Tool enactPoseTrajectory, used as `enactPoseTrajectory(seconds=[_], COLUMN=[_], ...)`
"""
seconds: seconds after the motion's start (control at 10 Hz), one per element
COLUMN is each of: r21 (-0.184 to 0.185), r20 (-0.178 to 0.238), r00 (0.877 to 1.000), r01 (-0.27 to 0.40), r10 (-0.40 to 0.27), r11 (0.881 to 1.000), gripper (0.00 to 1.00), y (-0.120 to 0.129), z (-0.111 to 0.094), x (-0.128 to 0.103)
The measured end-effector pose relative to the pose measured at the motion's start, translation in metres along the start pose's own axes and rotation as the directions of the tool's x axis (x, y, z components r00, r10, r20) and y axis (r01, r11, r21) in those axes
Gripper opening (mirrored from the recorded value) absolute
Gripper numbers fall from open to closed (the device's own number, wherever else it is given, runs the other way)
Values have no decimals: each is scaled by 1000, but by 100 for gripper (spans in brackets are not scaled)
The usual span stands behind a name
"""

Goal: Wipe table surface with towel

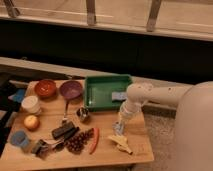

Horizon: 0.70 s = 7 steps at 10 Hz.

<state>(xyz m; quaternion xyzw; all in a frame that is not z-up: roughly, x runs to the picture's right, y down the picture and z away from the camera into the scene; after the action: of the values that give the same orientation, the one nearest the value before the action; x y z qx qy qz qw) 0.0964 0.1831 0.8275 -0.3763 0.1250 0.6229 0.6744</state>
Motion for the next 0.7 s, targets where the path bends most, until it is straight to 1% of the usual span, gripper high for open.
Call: enactPoseTrajectory(seconds=[0.1,0.2,0.3,0.4,0.5,0.6,0.7], r21=[-51,-101,-133,-173,-192,-203,-206], r20=[18,31,34,19,-7,-31,-60], r00=[999,998,996,994,992,990,988], r01=[33,60,80,110,123,130,127], r10=[-32,-57,-77,-108,-127,-139,-142], r11=[998,993,988,979,974,971,970], gripper=[0,0,0,0,0,0,0], y=[12,19,26,40,48,54,54], z=[-3,-5,-6,-2,4,10,15], x=[-3,0,7,20,33,44,57])
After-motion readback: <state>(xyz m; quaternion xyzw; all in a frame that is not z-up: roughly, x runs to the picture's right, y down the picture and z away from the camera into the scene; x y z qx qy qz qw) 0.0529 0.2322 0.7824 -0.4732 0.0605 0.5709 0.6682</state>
